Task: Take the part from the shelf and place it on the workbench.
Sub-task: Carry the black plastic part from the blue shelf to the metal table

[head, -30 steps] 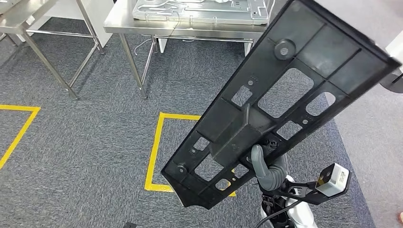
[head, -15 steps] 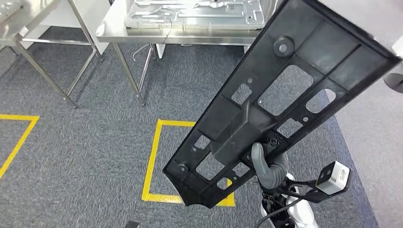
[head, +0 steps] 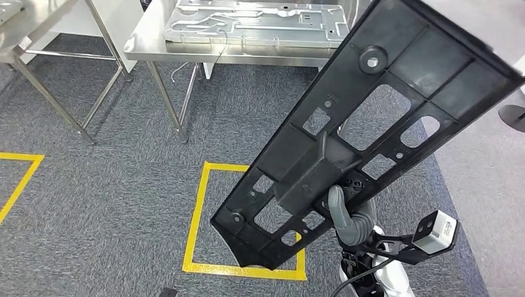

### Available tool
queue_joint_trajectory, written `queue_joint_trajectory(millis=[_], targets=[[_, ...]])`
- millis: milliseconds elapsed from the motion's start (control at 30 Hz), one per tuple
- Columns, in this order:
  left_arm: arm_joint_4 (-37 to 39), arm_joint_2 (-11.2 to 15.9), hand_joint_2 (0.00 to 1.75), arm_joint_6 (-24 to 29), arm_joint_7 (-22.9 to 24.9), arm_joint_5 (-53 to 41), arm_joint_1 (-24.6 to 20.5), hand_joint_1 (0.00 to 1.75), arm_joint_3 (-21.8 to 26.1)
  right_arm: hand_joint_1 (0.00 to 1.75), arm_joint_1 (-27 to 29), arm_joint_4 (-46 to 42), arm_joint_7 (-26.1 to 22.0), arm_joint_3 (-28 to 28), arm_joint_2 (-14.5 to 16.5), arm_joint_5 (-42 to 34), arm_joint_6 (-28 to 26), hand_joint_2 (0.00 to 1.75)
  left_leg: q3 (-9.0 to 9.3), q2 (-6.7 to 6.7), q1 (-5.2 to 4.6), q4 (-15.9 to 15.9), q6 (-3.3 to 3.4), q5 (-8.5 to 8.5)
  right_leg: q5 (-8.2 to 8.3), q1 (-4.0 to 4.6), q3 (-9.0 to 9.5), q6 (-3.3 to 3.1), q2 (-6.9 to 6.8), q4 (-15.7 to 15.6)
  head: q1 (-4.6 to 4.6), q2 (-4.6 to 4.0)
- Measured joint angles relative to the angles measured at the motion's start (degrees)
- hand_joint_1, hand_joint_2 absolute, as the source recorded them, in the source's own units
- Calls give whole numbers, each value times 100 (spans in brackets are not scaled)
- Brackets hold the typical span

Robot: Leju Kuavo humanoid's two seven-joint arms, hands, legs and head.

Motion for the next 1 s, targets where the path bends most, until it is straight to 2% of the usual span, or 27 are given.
queue_joint_trajectory(millis=[67, 100, 133, 167, 200, 233, 267, 300, 400, 433, 500, 567, 600, 633, 667, 767, 800, 833, 867, 933, 967, 1000], targets=[[0, -3, 175, -10, 0, 0, 7, 0, -1, 175, 31, 1, -2, -5, -1, 0, -15, 175, 85, 0, 11, -5, -7, -77, -204, -41, -479, 52, -1, 629, -1, 0], [0, -4, 175, -13, 0, 1, 17, 0, -1, 175, 51, 3, -1, -8, -2, 0, -18, 175, 141, -2, 22, -4, -19, -127, -206, -63, -640, 79, -2, 747, -1, 0], [0, -4, 175, -16, -1, 2, 26, 0, -1, 175, 68, 4, -1, -10, -2, 0, -20, 175, 219, -5, 39, -4, -41, -189, -101, -92, -725, 115, -4, 680, -1, 0], [0, -5, 175, -20, -1, 3, 32, 0, -1, 175, 79, 5, -2, -13, -3, 0, -20, 175, 310, -8, 57, -1, -70, -260, 135, -124, -702, 155, -9, 401, -1, 0], [0, -6, 175, -23, -2, 5, 36, 0, -1, 175, 87, 6, -3, -14, -3, 1, -19, 175, 385, -11, 71, 0, -104, -332, 456, -158, -621, 188, -21, 10, 0, -1], [0, -6, 175, -27, -3, 7, 37, 0, -1, 175, 96, 12, -7, -16, -4, 2, -19, 175, 455, -13, 79, 15, -142, -404, 677, -170, -548, 195, -35, -331, 0, -2], [0, -7, 175, -30, -3, 8, 36, 0, -1, 175, 110, 16, -11, -17, -5, 4, -19, 175, 491, -13, 80, 23, -185, -466, 823, -166, -502, 166, -48, -542, 1, -2], [0, -7, 175, -31, -4, 9, 37, 0, -1, 175, 128, 20, -15, -18, -7, 7, -19, 175, 520, -11, 78, 32, -230, -513, 867, -153, -491, 114, -52, -626, 1, -1], [0, -9, 175, -33, -7, 10, 17, 0, -2, 175, 149, 8, -23, -26, -12, 11, -18, 175, 537, -1, 107, 183, -327, -537, 767, -118, -403, -56, -26, -621, 2, 0], [0, -10, 175, -33, -9, 10, 2, 0, -1, 175, 139, 2, -27, -29, -13, 11, -16, 175, 428, 1, 119, 410, -343, -501, 728, -116, -340, -96, -25, -635, 2, 0], [0, -11, 175, -32, -13, 11, -14, 0, -2, 175, 123, -4, -32, -31, -13, 11, -11, 175, -21, 5, 128, 1142, -371, -549, 632, -108, -201, -155, -28, -659, 1, 0], [0, -11, 175, -30, -11, 11, 11, 0, -2, 175, 117, -1, -32, -33, -13, 10, -10, 175, -545, 5, 127, 1791, -381, -866, 512, -86, -60, -190, -20, -665, 1, 0], [0, -11, 175, -28, -9, 11, 28, 0, -2, 175, 118, -1, -32, -33, -13, 10, -10, 175, -722, 5, 124, 1898, -369, -1011, 447, -73, 24, -199, -9, -666, 1, 0], [0, -11, 175, -28, -8, 11, 39, 0, -2, 175, 118, 0, -32, -33, -13, 10, -10, 175, -820, 5, 115, 1842, -343, -1053, 379, -59, 117, -204, 3, -668, 1, -1], [0, -11, 175, -27, -7, 11, 44, 0, -2, 175, 117, 1, -32, -33, -13, 9, -10, 175, -835, 5, 95, 1608, -299, -935, 309, -48, 215, -204, 11, -671, 1, -1], [1, -2, 175, -20, -4, 12, 56, 0, -2, 175, 113, 6, -39, -33, -13, -3, -13, 175, -689, -9, -14, 608, -139, -20, 105, -24, 456, -167, 27, -686, 2, -2], [2, 2, 175, -15, -2, 13, 60, 0, -2, 175, 114, 9, -42, -32, -13, -6, -15, 175, -644, -13, -42, 436, -105, 171, 58, -23, 500, -137, 37, -716, 2, -2], [2, 5, 175, -10, -2, 13, 62, 0, -2, 175, 116, 12, -43, -32, -14, -6, -18, 175, -613, -19, -54, 356, -82, 232, 58, -19, 537, -97, 45, -713, 2, -1], [2, 2, 175, -8, -3, 13, 56, 0, -2, 175, 119, 9, -45, -32, -16, -7, -21, 175, -551, -17, -49, 307, -58, 208, 84, -19, 556, -54, 50, -706, 2, -1], [2, -7, 175, -1, -11, 15, 48, 0, -2, 175, 119, -5, -53, -33, -19, -7, -29, 175, -380, -23, -29, 176, 3, 194, 181, -22, 506, 9, 34, -462, 3, -1], [2, -10, 175, 2, -14, 19, 42, 0, -2, 175, 118, -14, -62, -33, -19, -7, -31, 175, -288, -25, -19, 132, 28, 167, 177, -25, 385, 32, 28, -228, 4, -1], [2, -13, 175, 5, -14, 23, 39, 0, -3, 175, 122, -19, -70, -34, -19, -7, -32, 175, -213, -24, -14, 103, 45, 126, 105, -34, 187, 52, 23, 86, 4, 0]])
